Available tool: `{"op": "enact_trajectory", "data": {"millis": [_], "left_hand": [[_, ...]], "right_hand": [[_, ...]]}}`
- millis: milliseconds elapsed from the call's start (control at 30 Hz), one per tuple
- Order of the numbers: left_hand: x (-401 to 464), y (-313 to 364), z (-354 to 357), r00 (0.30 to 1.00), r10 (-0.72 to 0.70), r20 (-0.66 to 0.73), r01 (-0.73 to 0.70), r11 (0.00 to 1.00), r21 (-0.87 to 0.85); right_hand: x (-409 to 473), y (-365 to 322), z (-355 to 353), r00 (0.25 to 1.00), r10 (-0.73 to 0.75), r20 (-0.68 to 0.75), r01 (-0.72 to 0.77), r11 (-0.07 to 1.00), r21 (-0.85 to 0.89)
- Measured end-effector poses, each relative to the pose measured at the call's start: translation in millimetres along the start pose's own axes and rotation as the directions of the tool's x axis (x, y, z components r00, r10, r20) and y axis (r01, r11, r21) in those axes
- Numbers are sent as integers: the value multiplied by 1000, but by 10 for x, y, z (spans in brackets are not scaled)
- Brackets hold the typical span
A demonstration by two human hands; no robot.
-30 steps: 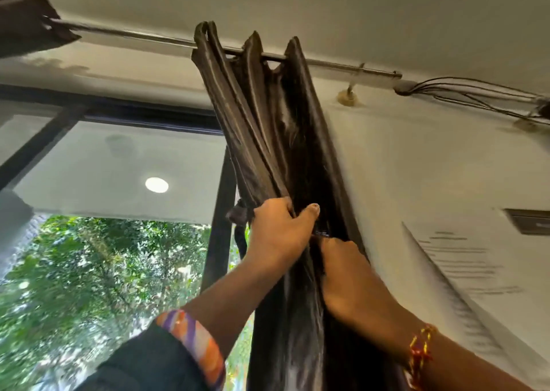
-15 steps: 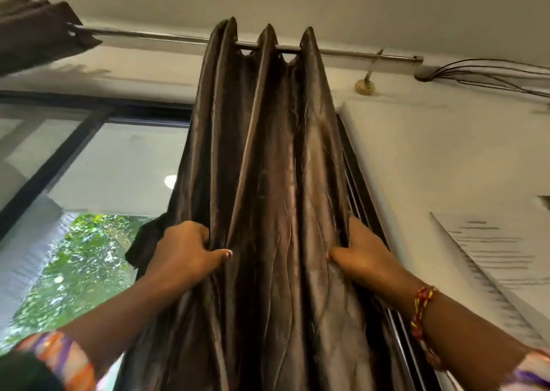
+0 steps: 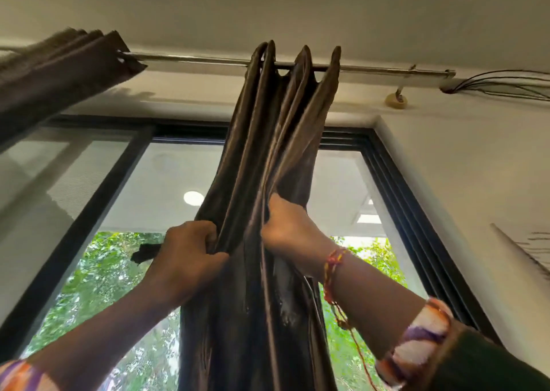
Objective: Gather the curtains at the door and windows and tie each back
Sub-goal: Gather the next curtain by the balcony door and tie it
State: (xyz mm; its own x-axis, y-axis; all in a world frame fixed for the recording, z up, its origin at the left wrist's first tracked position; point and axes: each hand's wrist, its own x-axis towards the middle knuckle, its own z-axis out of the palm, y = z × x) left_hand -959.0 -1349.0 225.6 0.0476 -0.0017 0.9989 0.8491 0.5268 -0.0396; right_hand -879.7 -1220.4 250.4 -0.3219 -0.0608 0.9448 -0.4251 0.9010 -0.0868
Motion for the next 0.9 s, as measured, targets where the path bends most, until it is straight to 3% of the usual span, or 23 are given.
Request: {"op": "enact_trajectory", "data": {"millis": [200,400,633,900], "left_hand": [[-17,-401,-329,994,-27,-101,27,1000,-2],[-89,-449,-363,999,11,-49,-14,998,-66],[-190,-1,-188,997,66,27,-63,992,-108],[-262,873,321,981,24,192,-27,1000,14]], "right_hand": [[102,-431,670,999,-6,38,5,1000,28],[40,-768,868,999,-41,9,41,999,23],[-244,-518,453,1000,0,13,1,999,-35],[-578,68,-174,997,82,9,-81,991,-110]]}}
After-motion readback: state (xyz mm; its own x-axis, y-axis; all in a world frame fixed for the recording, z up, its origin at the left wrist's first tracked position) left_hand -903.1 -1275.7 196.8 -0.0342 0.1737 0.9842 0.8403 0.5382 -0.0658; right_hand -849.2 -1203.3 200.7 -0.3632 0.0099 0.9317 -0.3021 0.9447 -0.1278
